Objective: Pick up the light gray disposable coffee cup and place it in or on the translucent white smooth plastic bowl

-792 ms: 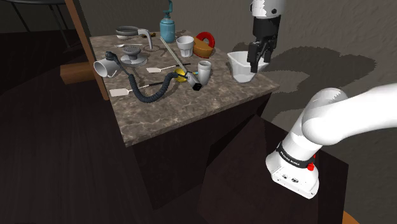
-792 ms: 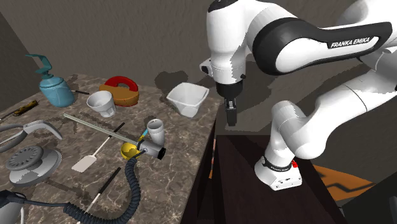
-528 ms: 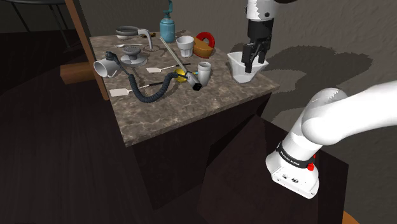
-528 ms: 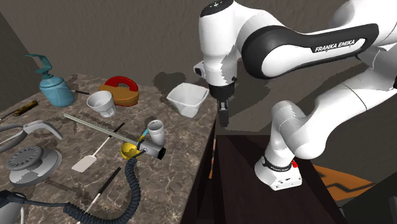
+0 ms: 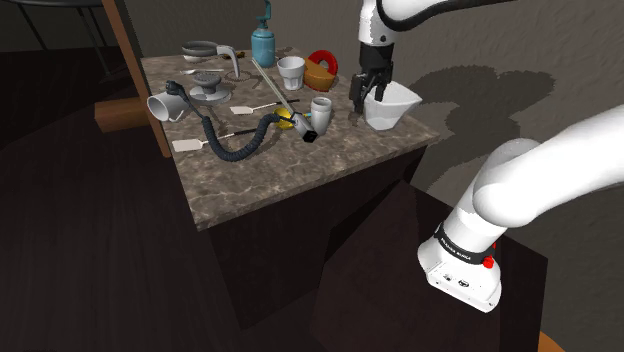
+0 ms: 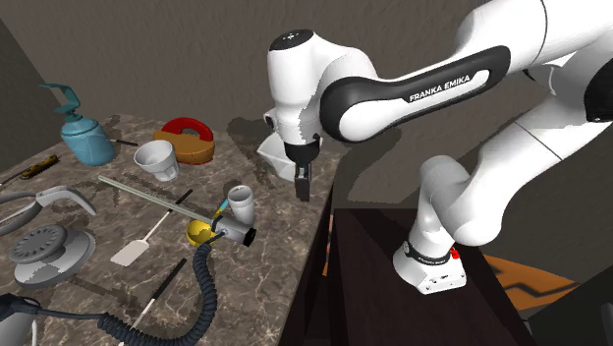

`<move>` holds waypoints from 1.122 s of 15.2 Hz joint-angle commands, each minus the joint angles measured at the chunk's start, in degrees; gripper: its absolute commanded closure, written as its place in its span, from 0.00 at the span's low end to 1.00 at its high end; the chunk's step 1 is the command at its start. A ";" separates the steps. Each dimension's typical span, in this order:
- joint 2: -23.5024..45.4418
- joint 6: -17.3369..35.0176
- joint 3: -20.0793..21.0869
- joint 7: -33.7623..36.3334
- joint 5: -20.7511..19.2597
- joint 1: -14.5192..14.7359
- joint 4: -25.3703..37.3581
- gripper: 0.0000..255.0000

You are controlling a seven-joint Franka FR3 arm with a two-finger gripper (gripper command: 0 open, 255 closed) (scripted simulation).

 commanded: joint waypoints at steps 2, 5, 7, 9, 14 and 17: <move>5.72 5.83 -0.71 -0.46 -0.34 -0.35 2.18 0.00; 11.22 10.97 -1.51 -1.13 -0.53 -0.70 4.66 0.00; 14.95 14.08 -2.01 -1.63 -0.53 -0.90 6.67 0.00; 18.70 16.93 -2.47 -2.17 -0.40 -1.07 8.97 0.00; 24.95 21.61 -3.15 -3.11 0.02 -1.36 12.72 0.00; 26.07 23.88 -3.25 -3.07 -0.07 -1.45 11.57 0.00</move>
